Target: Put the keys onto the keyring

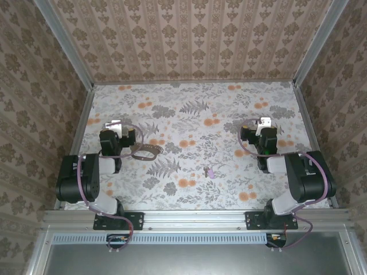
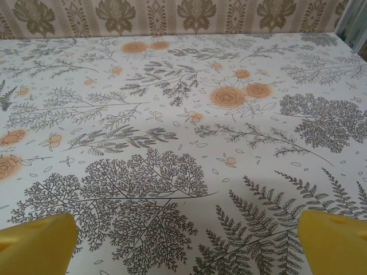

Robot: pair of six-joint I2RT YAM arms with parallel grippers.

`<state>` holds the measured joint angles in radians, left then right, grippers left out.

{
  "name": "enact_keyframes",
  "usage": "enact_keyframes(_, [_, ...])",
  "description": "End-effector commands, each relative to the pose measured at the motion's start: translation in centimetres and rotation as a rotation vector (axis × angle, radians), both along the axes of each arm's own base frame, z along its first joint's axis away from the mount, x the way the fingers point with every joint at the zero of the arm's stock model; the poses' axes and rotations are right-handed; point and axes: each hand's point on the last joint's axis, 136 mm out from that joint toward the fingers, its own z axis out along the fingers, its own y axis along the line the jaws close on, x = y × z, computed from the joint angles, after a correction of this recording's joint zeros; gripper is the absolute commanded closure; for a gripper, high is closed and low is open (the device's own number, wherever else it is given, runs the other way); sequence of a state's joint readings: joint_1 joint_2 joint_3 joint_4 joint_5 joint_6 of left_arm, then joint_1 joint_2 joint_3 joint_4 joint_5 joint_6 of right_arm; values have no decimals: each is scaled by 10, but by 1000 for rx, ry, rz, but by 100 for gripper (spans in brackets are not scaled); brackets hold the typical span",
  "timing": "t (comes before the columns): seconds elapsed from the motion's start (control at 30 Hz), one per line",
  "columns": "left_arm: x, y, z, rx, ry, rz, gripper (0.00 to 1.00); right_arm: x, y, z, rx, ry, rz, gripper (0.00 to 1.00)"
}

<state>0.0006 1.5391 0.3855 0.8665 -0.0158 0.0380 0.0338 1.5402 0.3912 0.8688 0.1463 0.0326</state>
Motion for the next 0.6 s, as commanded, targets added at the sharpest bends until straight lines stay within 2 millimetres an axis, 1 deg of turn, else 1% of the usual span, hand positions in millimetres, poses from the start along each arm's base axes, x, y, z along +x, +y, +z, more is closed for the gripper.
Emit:
enact_keyframes(0.0, [3, 0, 6, -9, -21, 6, 0, 2, -1, 9, 3, -37, -12, 0])
enact_keyframes(0.57, [6, 0, 6, -9, -7, 3, 0, 3, -2, 8, 17, -30, -10, 0])
